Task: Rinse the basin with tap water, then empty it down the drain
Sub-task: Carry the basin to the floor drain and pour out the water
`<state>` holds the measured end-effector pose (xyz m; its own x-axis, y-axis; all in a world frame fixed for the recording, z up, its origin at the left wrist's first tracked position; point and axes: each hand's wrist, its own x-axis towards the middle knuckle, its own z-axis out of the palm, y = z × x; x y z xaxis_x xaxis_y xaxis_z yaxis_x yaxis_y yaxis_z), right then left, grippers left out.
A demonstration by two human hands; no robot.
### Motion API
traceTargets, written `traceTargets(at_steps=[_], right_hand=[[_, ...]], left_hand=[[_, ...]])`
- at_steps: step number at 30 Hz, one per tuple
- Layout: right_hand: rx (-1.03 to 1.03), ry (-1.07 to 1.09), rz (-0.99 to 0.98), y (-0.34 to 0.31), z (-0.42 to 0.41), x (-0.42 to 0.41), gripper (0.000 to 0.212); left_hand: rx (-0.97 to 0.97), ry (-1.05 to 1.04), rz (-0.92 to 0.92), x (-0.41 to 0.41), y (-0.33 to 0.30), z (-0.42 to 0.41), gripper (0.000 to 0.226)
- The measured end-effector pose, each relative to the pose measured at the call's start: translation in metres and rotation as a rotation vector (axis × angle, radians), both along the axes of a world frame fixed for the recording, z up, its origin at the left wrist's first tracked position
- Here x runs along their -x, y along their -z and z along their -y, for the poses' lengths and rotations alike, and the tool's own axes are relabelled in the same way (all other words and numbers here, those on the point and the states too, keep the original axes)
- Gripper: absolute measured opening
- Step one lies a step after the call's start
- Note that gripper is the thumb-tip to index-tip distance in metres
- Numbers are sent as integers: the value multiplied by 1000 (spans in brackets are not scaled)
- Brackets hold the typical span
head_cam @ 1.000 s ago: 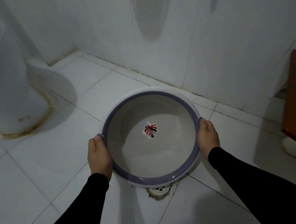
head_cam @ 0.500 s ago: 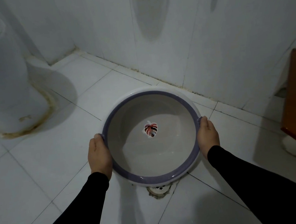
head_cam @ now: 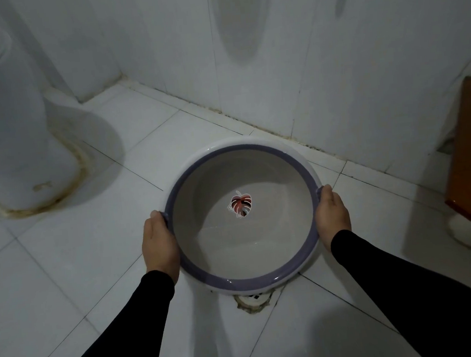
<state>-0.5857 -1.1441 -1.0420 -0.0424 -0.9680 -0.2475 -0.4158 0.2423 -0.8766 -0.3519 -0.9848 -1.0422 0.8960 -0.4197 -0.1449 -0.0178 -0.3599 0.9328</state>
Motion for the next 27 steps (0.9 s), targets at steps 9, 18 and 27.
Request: traceTargets(at_steps=[9,18,27], right_hand=[[-9,-2,-13,1,-1,3,32],[10,-36,-67,1,-2,5,29],[17,-11,-35,2,-2,4,30]], left_hand=[[4,-4,-6,3,-5,-1,35],[-35,12,32,3,-5,-2,34],[-100,60,128,1,-2,-4,32]])
